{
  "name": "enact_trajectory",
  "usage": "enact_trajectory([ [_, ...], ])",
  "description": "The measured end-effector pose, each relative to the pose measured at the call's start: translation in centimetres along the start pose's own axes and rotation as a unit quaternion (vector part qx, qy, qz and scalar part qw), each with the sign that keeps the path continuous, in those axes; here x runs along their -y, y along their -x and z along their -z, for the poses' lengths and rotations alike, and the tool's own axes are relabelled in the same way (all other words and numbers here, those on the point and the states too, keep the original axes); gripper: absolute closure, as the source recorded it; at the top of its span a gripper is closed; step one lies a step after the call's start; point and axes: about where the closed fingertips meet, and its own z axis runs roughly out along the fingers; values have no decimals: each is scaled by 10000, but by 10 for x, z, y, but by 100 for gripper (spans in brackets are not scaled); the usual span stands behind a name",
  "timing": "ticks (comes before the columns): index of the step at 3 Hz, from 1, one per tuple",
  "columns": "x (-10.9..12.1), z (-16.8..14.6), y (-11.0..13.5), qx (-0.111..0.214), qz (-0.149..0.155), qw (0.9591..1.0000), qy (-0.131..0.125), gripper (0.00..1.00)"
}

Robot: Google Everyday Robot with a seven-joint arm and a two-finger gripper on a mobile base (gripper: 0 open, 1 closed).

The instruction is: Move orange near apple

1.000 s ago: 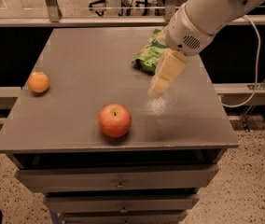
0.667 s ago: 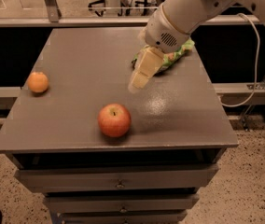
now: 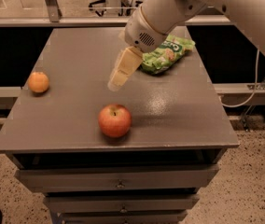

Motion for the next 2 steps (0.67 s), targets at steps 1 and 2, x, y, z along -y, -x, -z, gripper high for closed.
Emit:
enact_trajectory([
  [1, -1, -11, 16, 149, 64, 9998, 62, 0],
  [2, -2, -12, 21, 200, 84, 9997, 82, 0],
])
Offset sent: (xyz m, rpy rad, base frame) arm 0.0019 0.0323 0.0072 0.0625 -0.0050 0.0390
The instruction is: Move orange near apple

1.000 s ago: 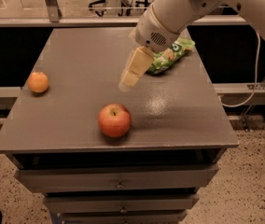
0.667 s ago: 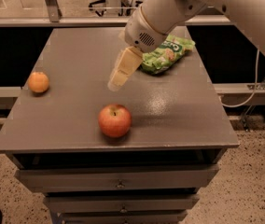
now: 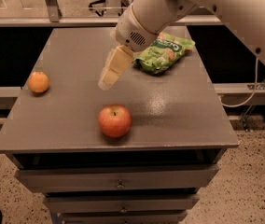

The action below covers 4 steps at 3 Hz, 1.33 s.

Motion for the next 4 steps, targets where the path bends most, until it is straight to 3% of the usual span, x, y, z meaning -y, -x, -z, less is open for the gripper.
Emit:
enact_trajectory([
  [2, -5, -22, 33, 360, 65, 9992, 149, 0],
  [4, -3, -35, 38, 539, 42, 9984, 186, 0],
])
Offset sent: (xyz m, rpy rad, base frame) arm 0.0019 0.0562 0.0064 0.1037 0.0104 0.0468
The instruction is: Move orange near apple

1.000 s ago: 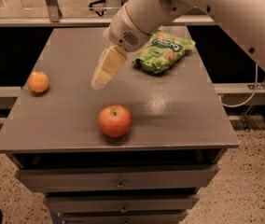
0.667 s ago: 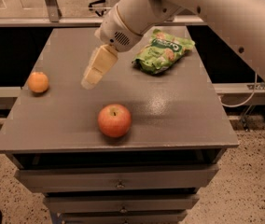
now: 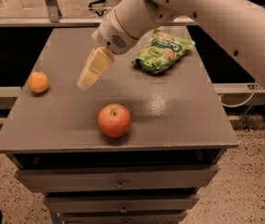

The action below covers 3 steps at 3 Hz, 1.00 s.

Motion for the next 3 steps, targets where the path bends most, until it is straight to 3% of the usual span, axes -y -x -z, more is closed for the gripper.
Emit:
enact_trajectory([
  [1, 8, -30, 16, 399, -22, 9991, 100, 0],
  [3, 11, -62, 40, 859, -10, 9960, 233, 0],
])
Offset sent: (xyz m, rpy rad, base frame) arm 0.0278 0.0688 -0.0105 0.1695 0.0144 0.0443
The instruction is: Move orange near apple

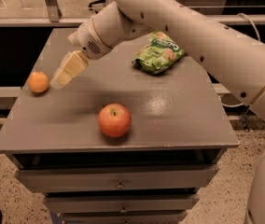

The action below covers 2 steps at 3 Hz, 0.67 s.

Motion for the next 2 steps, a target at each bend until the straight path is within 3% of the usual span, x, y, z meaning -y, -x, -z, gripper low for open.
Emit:
enact_trajectory([
  [2, -1, -28, 13, 349, 5, 9993, 99, 0],
])
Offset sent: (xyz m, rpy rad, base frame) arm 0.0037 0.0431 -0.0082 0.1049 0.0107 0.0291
